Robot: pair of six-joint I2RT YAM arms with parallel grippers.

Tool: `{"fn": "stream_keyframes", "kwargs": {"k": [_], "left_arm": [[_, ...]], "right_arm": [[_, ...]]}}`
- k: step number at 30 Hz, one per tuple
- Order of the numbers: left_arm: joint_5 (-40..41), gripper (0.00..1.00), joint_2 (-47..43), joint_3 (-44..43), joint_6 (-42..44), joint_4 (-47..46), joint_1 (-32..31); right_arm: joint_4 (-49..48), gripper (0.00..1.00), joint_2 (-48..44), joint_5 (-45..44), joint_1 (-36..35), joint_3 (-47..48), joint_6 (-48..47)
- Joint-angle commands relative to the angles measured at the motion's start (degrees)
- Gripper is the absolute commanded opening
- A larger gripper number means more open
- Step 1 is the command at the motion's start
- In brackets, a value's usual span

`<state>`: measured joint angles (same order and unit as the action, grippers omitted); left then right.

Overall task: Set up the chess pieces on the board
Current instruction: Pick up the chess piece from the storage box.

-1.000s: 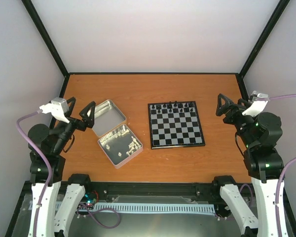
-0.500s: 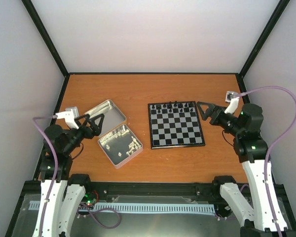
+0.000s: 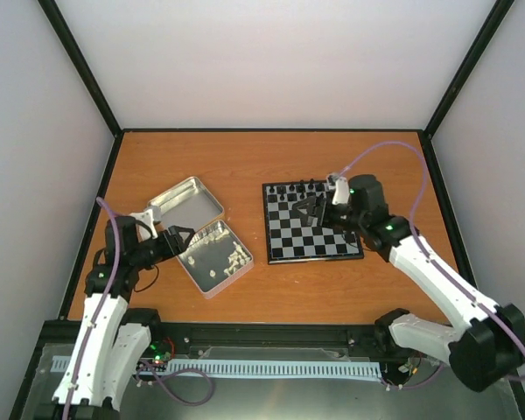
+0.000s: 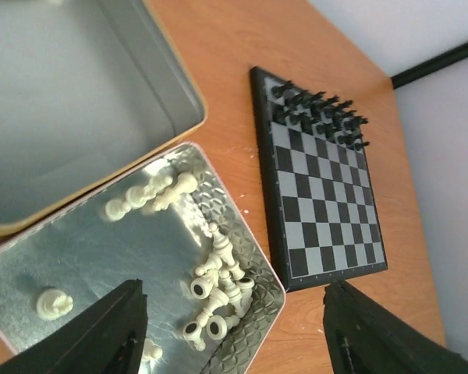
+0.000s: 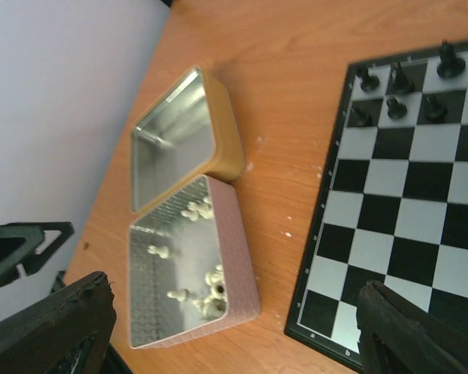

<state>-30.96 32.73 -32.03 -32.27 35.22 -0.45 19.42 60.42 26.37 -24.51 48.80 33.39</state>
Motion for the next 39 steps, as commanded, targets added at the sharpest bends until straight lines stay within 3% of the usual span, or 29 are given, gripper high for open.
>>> {"fn": "stream_keyframes", "kwargs": {"k": [1,3,9,13,18,24,30,39], "left_arm": [[1.93,0.56,5.8,-2.33,-0.93,1.45,-2.14],[6.91,0.46,8.91,-3.21,-3.23,1.51,-6.53],[30.83,0.43,24.81,-10.41,-8.6,8.63,-21.84],[38.08,0.4,33.58,-14.02,-10.69,12.87,-24.49],[39.53,0.38,37.19,-14.68,-11.13,13.34,-24.78],[40.45,0.43,40.09,-13.65,-11.77,11.61,-24.75],[38.96,0.36,42.86,-12.53,-10.92,8.96,-24.69],[39.97,0.36,45.04,-10.33,-11.77,7.81,-24.69]], "right_arm": [[-4.46,0.84,4.92,-6.1,-3.53,-1.19,1.98],[-6.13,0.83,6.53,-6.46,-4.3,-1.98,3.04],[-6.32,0.83,10.72,-7.81,-5.06,-2.15,3.43],[-4.95,0.83,12.29,-9.67,-5.11,-2.16,3.2],[-4.0,0.83,13.43,-10.53,-5.11,-1.85,2.44],[-3.68,0.83,15.29,-10.42,-5.1,-1.03,1.91],[-2.2,0.83,16.79,-11.65,-5.11,0.5,1.22],[-2.1,0.82,17.1,-12.36,-5.11,0.56,2.25]]}}
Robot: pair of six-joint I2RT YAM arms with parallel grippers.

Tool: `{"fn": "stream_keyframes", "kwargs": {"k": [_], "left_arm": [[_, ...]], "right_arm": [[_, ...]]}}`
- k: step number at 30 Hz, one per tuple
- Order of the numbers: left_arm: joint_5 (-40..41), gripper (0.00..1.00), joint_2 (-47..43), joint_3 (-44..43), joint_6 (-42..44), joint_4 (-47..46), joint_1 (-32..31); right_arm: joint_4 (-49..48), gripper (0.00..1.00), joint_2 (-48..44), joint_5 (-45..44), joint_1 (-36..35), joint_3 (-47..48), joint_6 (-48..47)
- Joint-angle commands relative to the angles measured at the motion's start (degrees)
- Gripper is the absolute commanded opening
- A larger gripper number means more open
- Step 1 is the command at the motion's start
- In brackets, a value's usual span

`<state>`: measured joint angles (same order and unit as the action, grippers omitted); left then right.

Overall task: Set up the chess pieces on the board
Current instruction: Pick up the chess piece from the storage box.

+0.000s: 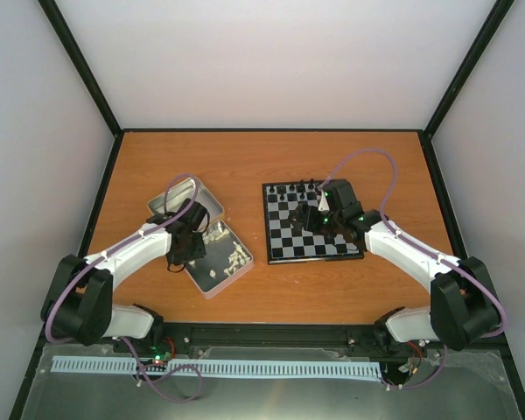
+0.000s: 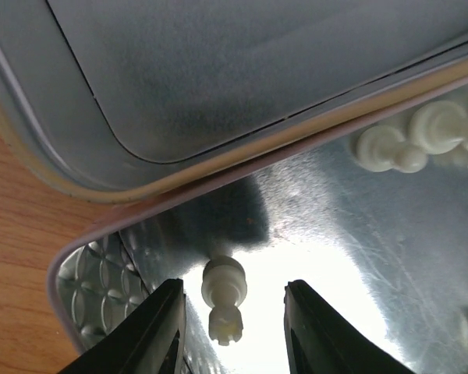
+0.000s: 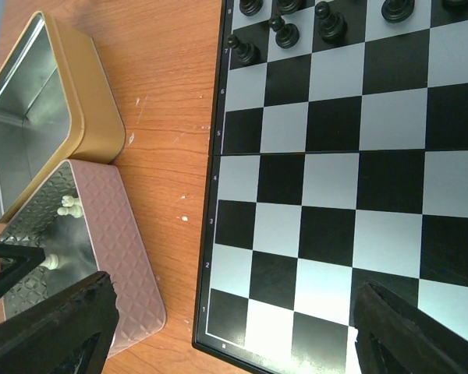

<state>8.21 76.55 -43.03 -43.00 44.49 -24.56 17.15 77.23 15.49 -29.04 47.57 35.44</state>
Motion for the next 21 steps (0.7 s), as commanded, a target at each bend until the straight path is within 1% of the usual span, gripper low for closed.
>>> {"fn": "stream_keyframes", "kwargs": {"k": [1,3,7,9,14,17,21], "left_arm": [[0.84,0.36,1.43,0.81,-1.1,-1.66,-0.58],[0.66,0.33,1.81,0.93,-0.91,-2.08,-0.58],[-0.16,0.17,1.23,0.77,-0.73,-2.58,-0.58],[-0.54,0.12,0.81,0.77,-0.68,-3.14,-0.58],[-0.88,0.07,-0.13,-1.0,0.79,-2.95,-0.6],[-1.34,0.06,-2.09,-2.76,2.39,-2.81,-0.58],[-4.15,0.06,-5.1,-4.88,5.01,-3.41,-0.67]], "right_arm": [[0.43,0.82,0.15,-1.77,-0.58,1.82,0.24],[0.81,0.82,0.01,-2.28,-0.58,1.79,0.11],[1.49,0.82,0.08,-2.8,-0.58,2.07,0.32],[2.22,0.82,0.24,-3.15,-0.58,2.7,0.4],[3.24,0.82,-1.55,-5.73,-0.58,2.76,0.79],[3.73,0.82,-3.19,-7.86,-0.51,2.11,1.18],[4.29,0.82,-6.49,-11.73,-0.41,0.79,2.58]]}}
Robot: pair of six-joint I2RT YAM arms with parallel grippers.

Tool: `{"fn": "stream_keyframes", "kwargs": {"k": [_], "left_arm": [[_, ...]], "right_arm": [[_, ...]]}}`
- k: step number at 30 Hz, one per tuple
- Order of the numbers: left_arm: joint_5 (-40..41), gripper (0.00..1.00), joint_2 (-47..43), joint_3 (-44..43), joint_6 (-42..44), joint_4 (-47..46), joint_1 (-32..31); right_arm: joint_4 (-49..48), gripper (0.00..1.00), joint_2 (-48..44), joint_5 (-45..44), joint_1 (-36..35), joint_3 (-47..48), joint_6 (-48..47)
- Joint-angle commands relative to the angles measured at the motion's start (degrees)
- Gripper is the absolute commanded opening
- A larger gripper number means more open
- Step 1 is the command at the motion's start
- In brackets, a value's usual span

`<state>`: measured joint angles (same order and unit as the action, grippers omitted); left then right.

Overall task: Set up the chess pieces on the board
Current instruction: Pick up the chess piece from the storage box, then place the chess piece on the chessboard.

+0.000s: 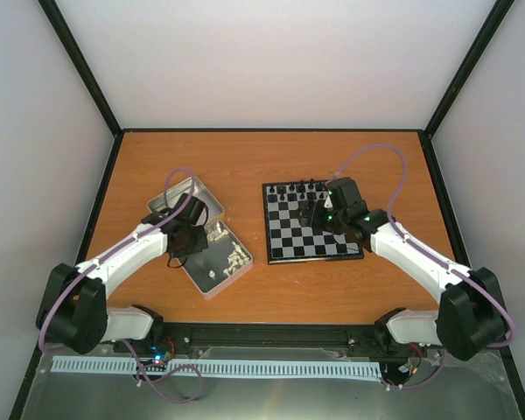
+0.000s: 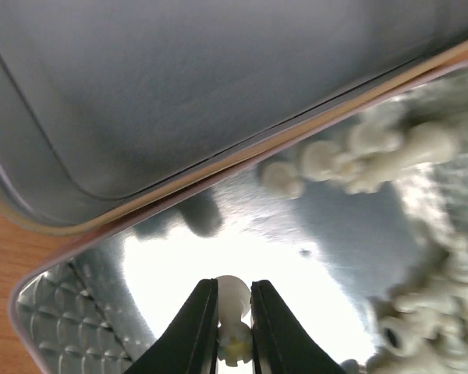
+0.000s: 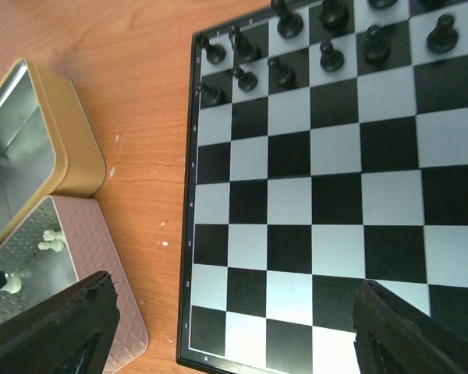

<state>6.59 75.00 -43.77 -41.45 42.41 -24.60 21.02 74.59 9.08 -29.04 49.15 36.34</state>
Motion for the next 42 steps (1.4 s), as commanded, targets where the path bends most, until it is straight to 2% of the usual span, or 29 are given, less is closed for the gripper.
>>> {"fn": "stream_keyframes", "kwargs": {"k": [1,5,8,16,19,23,32,36,42], "left_arm": [[-3.33,0.07,-4.19,-4.66,3.94,-1.44,-0.6],[-8.0,0.06,-7.8,-6.01,6.14,-3.63,-0.78],[-14.48,0.07,-10.08,-6.55,7.8,-7.17,-1.08],[-29.64,0.1,-11.28,-7.45,7.0,-21.5,-3.4],[-27.94,0.1,-8.41,-10.38,6.71,-24.16,-7.2],[-21.86,0.1,-0.68,-16.42,7.46,-22.14,-13.04],[-6.76,0.1,20.23,-32.31,10.59,-7.43,-25.71],[-5.79,0.1,26.56,-35.71,10.64,-3.91,-28.0],[-4.21,0.1,30.99,-37.07,10.14,0.19,-28.13]], "right_arm": [[0.31,0.82,-4.89,-6.43,-0.33,-1.36,2.06],[-0.27,0.82,-9.78,-10.15,-0.21,-3.59,3.71],[-0.11,0.82,-13.49,-13.08,-0.19,-5.03,4.26],[0.91,0.82,-22.86,-18.32,-0.15,-9.61,4.55],[0.8,0.82,-24.67,-18.74,-0.14,-10.86,5.24],[1.14,0.82,-25.24,-18.34,-0.14,-11.31,5.59],[3.41,0.83,-26.29,-20.38,-0.14,-12.37,6.64],[4.39,0.83,-27.78,-23.11,-0.14,-13.63,7.62],[5.18,0.83,-29.29,-25.73,-0.14,-14.86,8.48]]}}
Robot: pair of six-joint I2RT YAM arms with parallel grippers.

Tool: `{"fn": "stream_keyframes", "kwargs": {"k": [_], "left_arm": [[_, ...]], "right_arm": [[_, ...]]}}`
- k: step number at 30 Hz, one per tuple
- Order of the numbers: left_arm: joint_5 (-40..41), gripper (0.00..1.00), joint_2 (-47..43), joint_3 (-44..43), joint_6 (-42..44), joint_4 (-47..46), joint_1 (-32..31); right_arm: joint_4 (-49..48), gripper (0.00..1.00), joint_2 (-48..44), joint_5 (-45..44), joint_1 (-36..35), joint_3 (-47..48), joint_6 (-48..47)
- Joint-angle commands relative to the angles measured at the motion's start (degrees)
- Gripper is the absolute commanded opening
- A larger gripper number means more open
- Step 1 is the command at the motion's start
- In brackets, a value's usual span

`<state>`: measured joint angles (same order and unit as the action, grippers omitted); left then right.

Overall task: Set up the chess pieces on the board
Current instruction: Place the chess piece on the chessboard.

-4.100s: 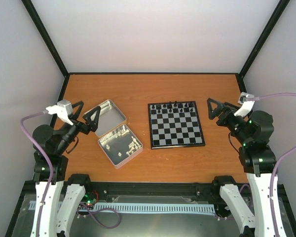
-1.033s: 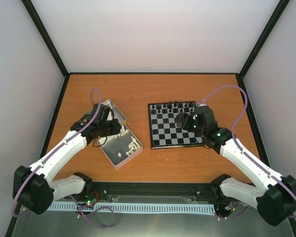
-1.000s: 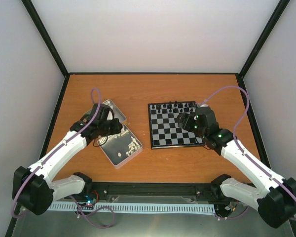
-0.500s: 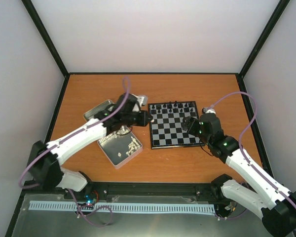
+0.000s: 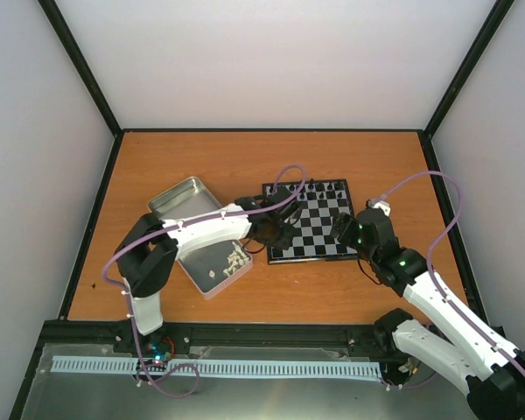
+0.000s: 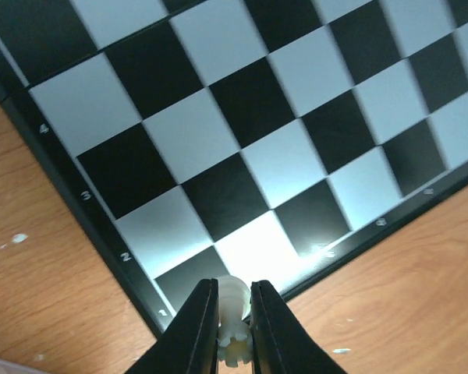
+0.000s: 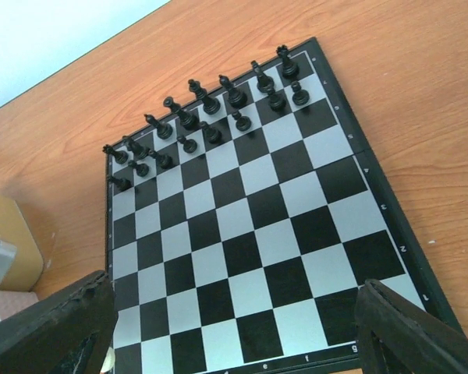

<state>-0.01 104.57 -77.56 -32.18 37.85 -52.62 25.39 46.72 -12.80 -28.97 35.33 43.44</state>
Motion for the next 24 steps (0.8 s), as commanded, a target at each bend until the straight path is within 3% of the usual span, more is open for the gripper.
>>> {"fn": "stream_keyframes", "kwargs": {"k": [1,19,24], "left_arm": [[1.87,0.1,1.95,-3.37,1.22,5.05,-0.11],[2.15,0.11,7.45,-5.09,2.56,6.3,-0.11],[2.76,0.32,6.82,-5.31,2.55,7.15,-0.08]], "right_arm": [[0.81,0.83,-1.6,-4.05,-0.22,-1.17,1.38],[0.88,0.86,-1.22,-4.78,-0.21,-1.94,1.61],[0.68,0.86,-1.15,-4.91,-0.21,-2.11,1.73]]}}
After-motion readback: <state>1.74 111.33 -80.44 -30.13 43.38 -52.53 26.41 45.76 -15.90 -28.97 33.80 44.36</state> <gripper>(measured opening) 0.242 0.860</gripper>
